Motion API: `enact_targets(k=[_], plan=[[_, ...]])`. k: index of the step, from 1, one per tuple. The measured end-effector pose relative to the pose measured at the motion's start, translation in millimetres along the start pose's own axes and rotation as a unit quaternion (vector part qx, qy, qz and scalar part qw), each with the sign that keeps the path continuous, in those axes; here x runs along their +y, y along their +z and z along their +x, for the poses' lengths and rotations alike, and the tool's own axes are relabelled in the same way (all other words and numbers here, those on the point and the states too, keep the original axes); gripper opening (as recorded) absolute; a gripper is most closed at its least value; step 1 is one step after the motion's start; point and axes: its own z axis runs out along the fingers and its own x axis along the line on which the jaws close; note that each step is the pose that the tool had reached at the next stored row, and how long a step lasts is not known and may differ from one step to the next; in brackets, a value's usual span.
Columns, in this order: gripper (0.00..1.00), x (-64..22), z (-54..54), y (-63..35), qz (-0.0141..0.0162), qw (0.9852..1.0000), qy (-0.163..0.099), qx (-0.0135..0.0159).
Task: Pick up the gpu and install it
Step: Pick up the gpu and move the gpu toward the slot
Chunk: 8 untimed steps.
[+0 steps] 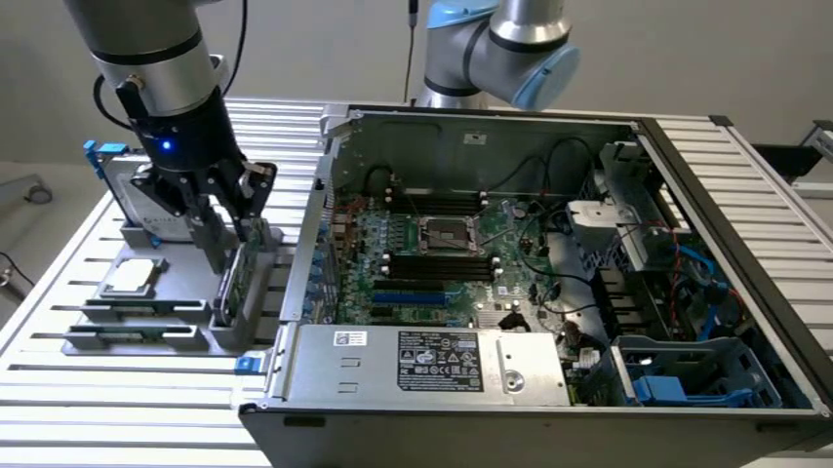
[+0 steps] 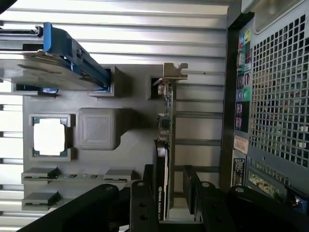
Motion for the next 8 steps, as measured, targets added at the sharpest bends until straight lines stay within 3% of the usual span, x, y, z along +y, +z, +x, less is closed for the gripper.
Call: enact_targets(k=[8], plan=[[0.38,-0.6,0.5,14.6,0.0,1.0,-0.002,0.0]])
